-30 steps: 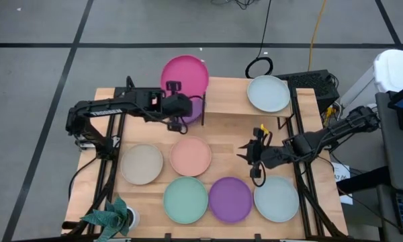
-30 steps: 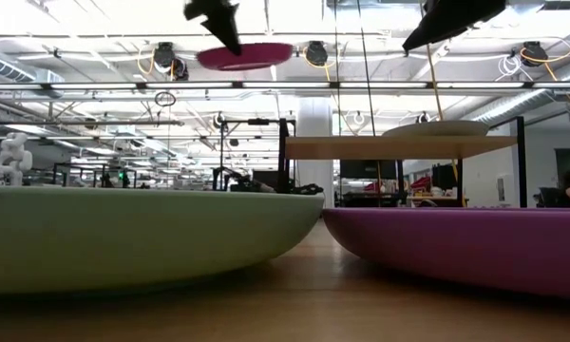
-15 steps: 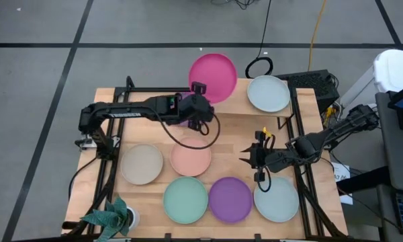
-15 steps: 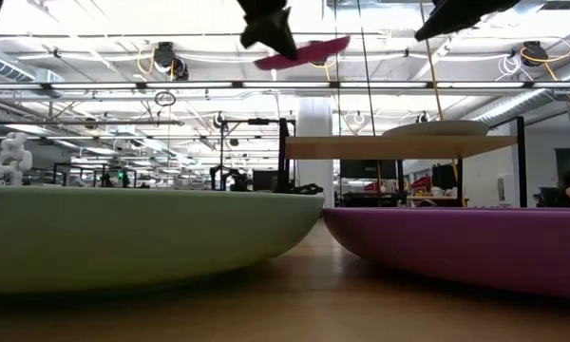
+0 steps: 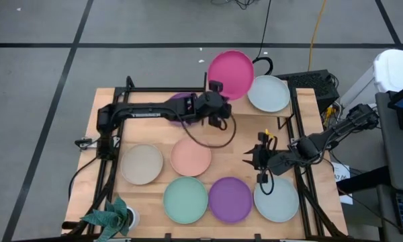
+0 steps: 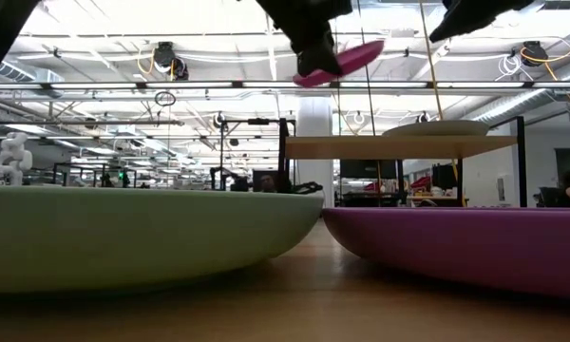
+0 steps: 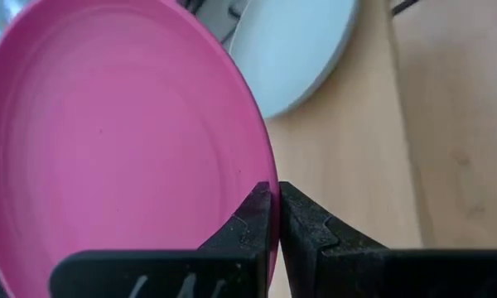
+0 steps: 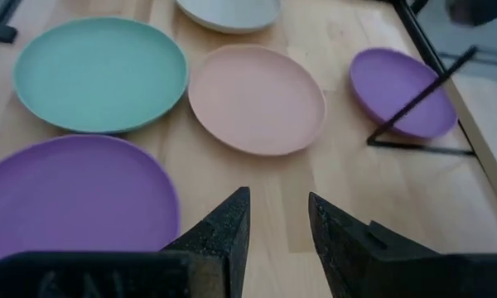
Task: Place and stack plates onto a shelf
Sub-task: Put the pink plate on the shelf
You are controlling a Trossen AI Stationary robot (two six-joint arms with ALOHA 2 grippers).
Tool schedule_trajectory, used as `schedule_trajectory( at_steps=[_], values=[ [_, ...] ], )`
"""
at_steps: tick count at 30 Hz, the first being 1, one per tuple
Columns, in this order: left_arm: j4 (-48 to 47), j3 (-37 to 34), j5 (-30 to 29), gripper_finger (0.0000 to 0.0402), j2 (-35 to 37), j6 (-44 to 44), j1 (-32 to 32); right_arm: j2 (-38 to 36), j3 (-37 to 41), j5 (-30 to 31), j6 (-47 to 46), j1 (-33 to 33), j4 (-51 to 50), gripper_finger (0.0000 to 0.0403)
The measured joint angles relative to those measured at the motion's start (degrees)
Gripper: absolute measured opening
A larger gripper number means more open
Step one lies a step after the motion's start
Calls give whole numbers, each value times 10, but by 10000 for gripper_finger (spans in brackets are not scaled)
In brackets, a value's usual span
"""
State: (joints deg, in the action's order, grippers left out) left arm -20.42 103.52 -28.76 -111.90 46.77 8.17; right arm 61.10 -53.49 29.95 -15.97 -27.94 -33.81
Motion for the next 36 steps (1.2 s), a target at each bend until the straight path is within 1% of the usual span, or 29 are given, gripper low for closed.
schedule_trajectory(
  at_steps=[2,6,11,19,24,36],
  values=[
    [-25,25,17,16,-15,-27,9,0,0,0,-12,0,-11,109],
    [-53,60,23,16,-45,-54,20,-1,0,-1,-30,0,-24,109],
    [-52,63,33,16,-65,-59,25,-1,0,-1,-35,-5,-26,109],
    [-92,63,37,16,-70,-123,28,-1,0,-1,-40,-19,-29,109],
    [-113,63,85,16,-70,-141,30,-1,0,0,-41,-19,-29,109],
    [-139,63,116,17,-84,-154,36,0,0,-1,-51,-19,-29,109]
  ],
)
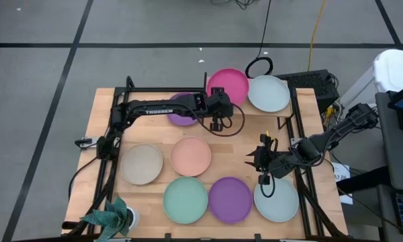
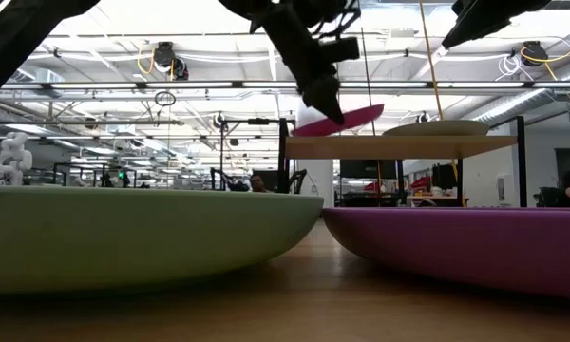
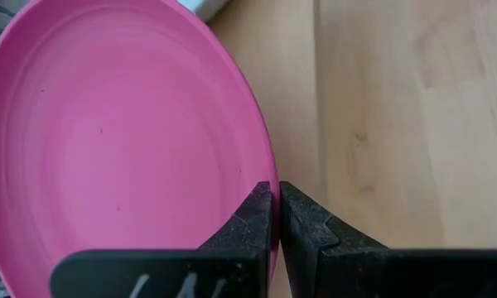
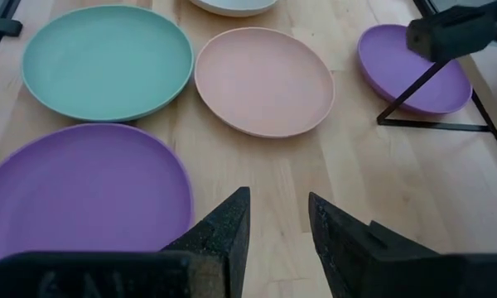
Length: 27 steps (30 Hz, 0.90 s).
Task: Place and stack plates onto a shelf
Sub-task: Put the pink plate on the shelf
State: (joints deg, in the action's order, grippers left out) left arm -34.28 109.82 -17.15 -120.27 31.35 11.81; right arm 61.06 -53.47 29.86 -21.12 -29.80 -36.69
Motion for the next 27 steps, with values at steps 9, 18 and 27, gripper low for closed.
schedule_trajectory(
  at_steps=[9,18,27],
  values=[
    [-11,0,26,17,2,-4,6,0,0,-1,-3,0,0,109],
    [-24,0,23,27,2,-11,6,0,0,-1,-3,0,0,109],
    [-10,0,23,68,2,-32,4,0,0,-1,-3,0,0,109]
  ],
)
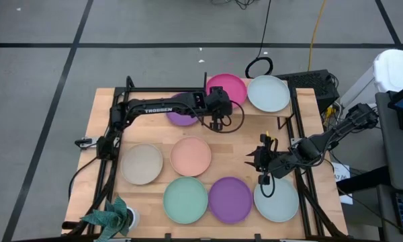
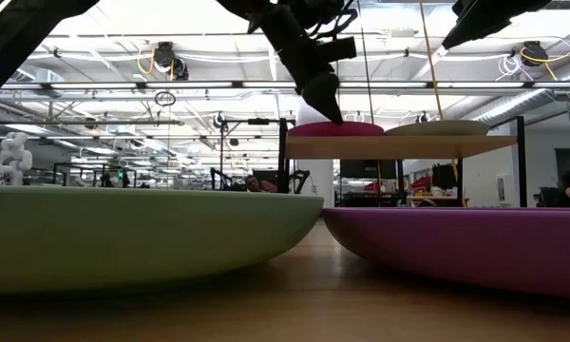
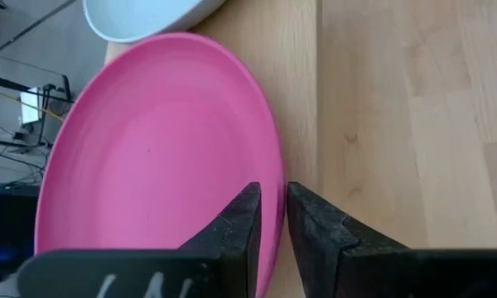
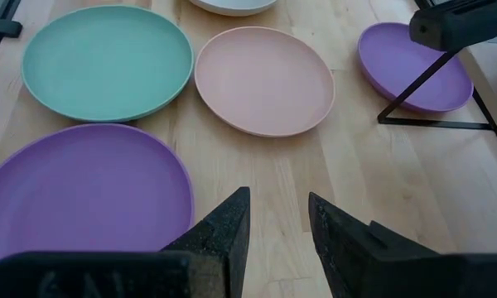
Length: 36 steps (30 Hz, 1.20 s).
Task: Place and stack plates onto a shelf
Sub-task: Put the pink plate on the shelf, then stack the light blue plate on top of the light blue plate on the shelf
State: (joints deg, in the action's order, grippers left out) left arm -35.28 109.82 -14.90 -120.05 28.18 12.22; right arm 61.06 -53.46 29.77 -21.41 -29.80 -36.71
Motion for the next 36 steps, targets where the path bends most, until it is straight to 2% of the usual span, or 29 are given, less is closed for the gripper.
schedule_trajectory(
  at_steps=[9,13,21,27,32,36],
  values=[
    [11,0,-6,70,0,-18,-18,0,0,0,0,0,0,109],
    [-3,0,-10,70,23,-20,-41,0,0,1,-4,0,1,109],
    [-186,0,18,70,100,-105,-107,15,0,-18,-89,-13,4,109],
    [-294,-1,41,70,120,-163,-162,57,-8,-80,-167,-30,-1,109],
    [-294,-7,39,70,125,-194,-205,108,-48,-145,-225,-60,-10,109],
    [-292,-7,40,70,123,-215,-241,160,-105,-175,-302,-99,-65,109]
  ],
)
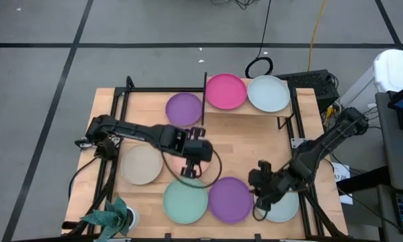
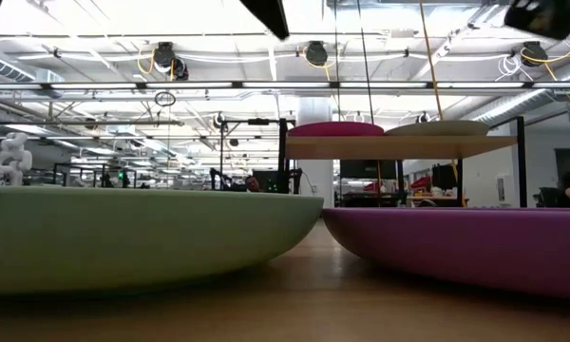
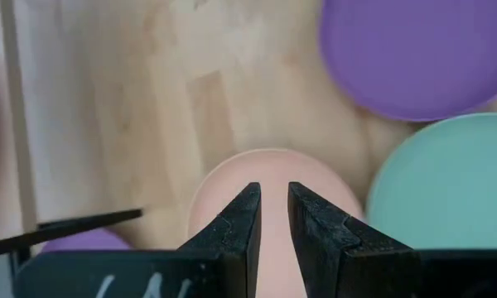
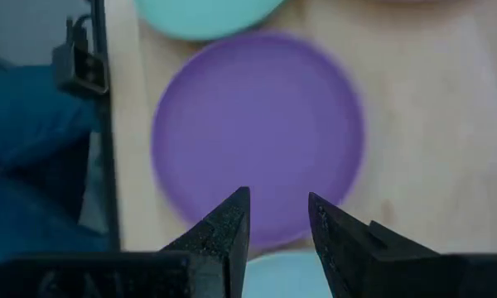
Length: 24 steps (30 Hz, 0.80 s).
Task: Place and stack plates onto a shelf
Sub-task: Stack the light blue plate on top of the light blue plate on the shelf
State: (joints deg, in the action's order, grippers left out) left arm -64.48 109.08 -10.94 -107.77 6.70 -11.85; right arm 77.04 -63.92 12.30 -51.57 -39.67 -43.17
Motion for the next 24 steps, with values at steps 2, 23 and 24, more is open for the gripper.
schedule_trajectory(
  at_steps=[2,23,24],
  values=[
    [9,0,0,70,1,-8,-16,29,-29,-6,-44,-23,-35,109],
    [151,-102,-28,70,0,-113,-113,244,-157,-35,-180,-180,-110,112],
    [154,-102,-29,70,0,-120,-116,250,-157,-35,-178,-183,-114,113]
  ],
)
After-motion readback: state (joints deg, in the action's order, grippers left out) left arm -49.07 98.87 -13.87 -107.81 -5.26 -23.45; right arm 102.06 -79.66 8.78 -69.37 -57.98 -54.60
